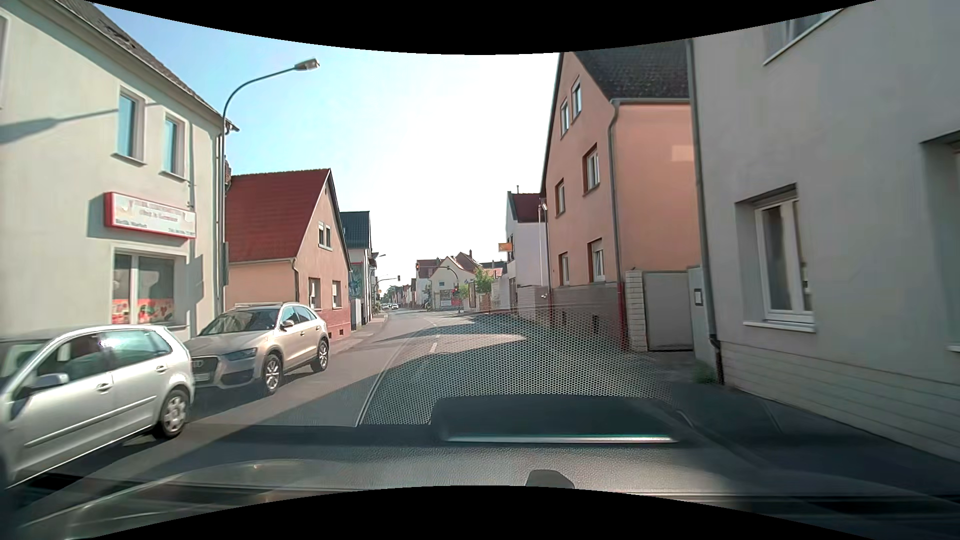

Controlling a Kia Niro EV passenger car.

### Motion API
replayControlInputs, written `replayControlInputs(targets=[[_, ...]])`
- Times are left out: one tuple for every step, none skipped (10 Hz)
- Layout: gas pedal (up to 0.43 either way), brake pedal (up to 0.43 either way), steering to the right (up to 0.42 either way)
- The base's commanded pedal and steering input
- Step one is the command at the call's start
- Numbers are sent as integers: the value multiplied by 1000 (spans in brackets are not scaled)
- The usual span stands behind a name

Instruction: Follow the waypoints while adhering to traffic rules and regulations

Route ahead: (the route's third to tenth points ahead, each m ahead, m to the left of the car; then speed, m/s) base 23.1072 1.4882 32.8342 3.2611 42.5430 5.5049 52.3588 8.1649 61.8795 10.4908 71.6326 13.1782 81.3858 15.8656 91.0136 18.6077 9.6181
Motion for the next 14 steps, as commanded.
replayControlInputs(targets=[[0,0,-31],[0,0,-31],[0,0,-31],[0,0,-31],[0,0,-32],[0,18,-33],[0,43,-34],[0,61,-35],[0,73,-36],[0,104,-38],[0,122,-39],[0,134,-40],[0,146,-40],[0,146,-40]])
